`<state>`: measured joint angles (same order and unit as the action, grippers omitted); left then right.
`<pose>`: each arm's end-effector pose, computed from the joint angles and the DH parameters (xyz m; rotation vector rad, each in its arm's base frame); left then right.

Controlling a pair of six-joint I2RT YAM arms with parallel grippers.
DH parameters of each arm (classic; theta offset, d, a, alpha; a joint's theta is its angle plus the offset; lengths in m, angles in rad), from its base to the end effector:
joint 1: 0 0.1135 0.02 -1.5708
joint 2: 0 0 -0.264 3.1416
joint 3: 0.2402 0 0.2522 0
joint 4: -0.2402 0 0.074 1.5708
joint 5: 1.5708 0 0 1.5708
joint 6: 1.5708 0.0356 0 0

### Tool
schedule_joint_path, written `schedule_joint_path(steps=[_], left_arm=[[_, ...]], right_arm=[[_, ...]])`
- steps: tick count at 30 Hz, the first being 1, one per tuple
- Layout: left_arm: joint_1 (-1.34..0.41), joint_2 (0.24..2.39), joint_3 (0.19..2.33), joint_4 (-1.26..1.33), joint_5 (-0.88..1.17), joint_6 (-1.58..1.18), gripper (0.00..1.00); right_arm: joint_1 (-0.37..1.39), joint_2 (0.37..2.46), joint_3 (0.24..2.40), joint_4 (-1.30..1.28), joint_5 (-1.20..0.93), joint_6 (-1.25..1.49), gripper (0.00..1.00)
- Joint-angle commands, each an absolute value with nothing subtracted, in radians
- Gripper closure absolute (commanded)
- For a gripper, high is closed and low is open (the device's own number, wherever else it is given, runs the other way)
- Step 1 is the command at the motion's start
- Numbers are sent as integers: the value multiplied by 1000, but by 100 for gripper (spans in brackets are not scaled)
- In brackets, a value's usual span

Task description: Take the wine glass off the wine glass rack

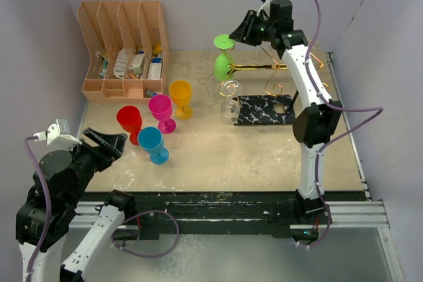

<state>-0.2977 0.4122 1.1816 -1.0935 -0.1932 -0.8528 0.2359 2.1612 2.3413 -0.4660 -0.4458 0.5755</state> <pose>0.0169 0.0020 0.3981 -0.6578 1.8185 -0.5977 0.4816 0.1316 0.4058 0.0035 1.9433 0.9649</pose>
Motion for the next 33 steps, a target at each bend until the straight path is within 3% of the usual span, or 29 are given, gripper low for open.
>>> schedule_joint_path(steps=[1, 8, 13, 21, 27, 33], left_arm=[[-301, 413, 1181, -1068, -195, -852, 28], [-301, 414, 1183, -1071, -200, -851, 28], [-301, 413, 1182, -1075, -202, -851, 28], [-301, 410, 1182, -1075, -201, -853, 28], [-301, 408, 1184, -1080, -199, -853, 28], [-301, 404, 1187, -1083, -199, -855, 28]], right_arm=[[251, 2172, 2388, -462, -470, 545, 62], [260, 2178, 2390, -453, -466, 538, 62], [262, 2156, 2366, -417, -460, 538, 80], [262, 2112, 2320, -368, -444, 536, 84], [261, 2054, 2224, -285, -483, 583, 100], [259, 1984, 2116, -156, -501, 661, 100]])
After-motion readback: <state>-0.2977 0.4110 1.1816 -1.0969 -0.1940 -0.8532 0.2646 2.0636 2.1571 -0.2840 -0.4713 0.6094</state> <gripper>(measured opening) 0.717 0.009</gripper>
